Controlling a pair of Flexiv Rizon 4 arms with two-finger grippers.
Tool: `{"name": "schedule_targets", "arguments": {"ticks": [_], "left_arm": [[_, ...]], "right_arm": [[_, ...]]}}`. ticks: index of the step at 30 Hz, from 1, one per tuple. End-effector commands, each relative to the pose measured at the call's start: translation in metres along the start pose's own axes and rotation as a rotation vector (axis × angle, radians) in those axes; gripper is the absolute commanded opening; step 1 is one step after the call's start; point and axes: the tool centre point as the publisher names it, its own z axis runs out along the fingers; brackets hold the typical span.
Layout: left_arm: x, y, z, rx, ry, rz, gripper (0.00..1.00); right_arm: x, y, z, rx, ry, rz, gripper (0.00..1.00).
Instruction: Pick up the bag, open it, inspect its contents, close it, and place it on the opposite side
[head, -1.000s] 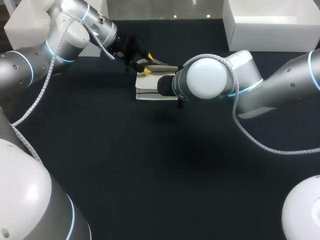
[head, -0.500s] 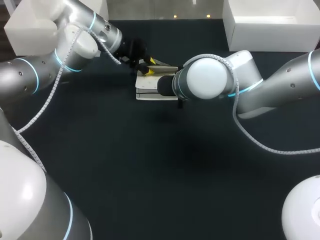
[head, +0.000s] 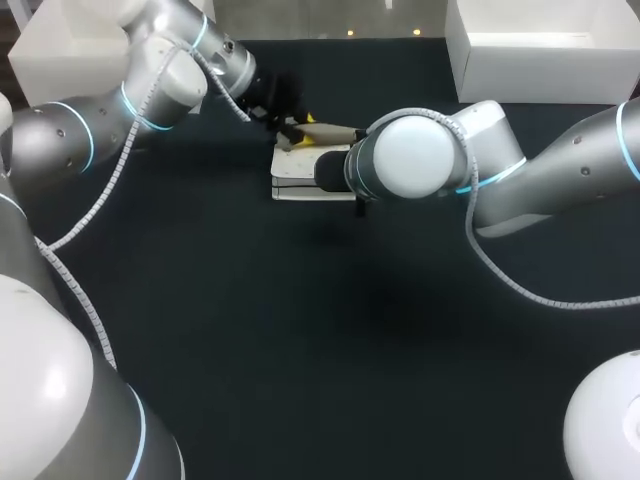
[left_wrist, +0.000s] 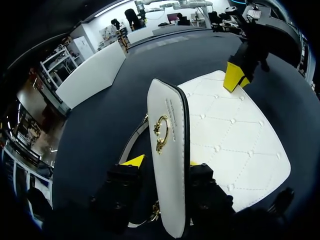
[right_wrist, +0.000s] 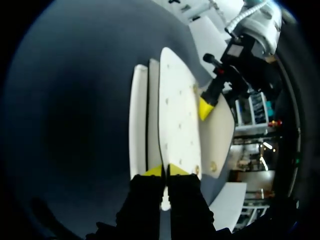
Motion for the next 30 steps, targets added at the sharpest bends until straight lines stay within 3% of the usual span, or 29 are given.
{"name": "schedule_targets", "arguments": {"ticks": [1, 8, 10, 13, 14, 22, 24, 25, 26, 27, 30], "left_arm": [[-0.005, 0.000, 0.004, -0.006, 0.007, 0.001, 0.33], [-0.009, 0.004, 0.008, -0.028, 0.015, -0.015, 0.25], [-0.010, 0.005, 0.008, -0.034, 0.015, -0.018, 0.14], [-0.010, 0.004, 0.009, -0.040, 0.016, -0.020, 0.08], [-0.011, 0.004, 0.009, -0.043, 0.017, -0.022, 0.00], [-0.012, 0.007, 0.010, -0.043, 0.022, -0.036, 0.00], [-0.012, 0.005, 0.007, -0.032, 0.020, -0.040, 0.00], [-0.013, 0.005, 0.005, -0.029, 0.018, -0.041, 0.00], [-0.013, 0.003, 0.003, -0.023, 0.015, -0.042, 0.00], [-0.014, 0.002, 0.001, -0.014, 0.017, -0.045, 0.00], [-0.018, -0.003, -0.007, 0.007, 0.029, -0.052, 0.00]], "right_arm": [[0.002, -0.001, 0.000, -0.002, -0.004, 0.000, 0.00], [0.002, -0.001, 0.000, -0.002, -0.004, 0.000, 0.00], [0.002, -0.001, 0.000, -0.002, -0.004, 0.000, 0.00], [0.002, -0.001, 0.000, -0.002, -0.004, 0.000, 0.00], [0.002, -0.001, 0.000, -0.002, -0.004, 0.000, 0.00], [0.002, -0.001, 0.000, -0.002, -0.004, 0.000, 0.00], [0.000, 0.000, -0.001, 0.028, 0.014, 0.005, 0.00], [-0.001, 0.000, -0.001, 0.045, 0.024, 0.008, 0.23], [-0.002, 0.001, -0.002, 0.061, 0.036, 0.014, 0.65], [-0.003, 0.002, -0.005, 0.069, 0.039, 0.017, 1.00], [-0.008, 0.002, -0.020, 0.090, 0.055, 0.026, 1.00]]}}
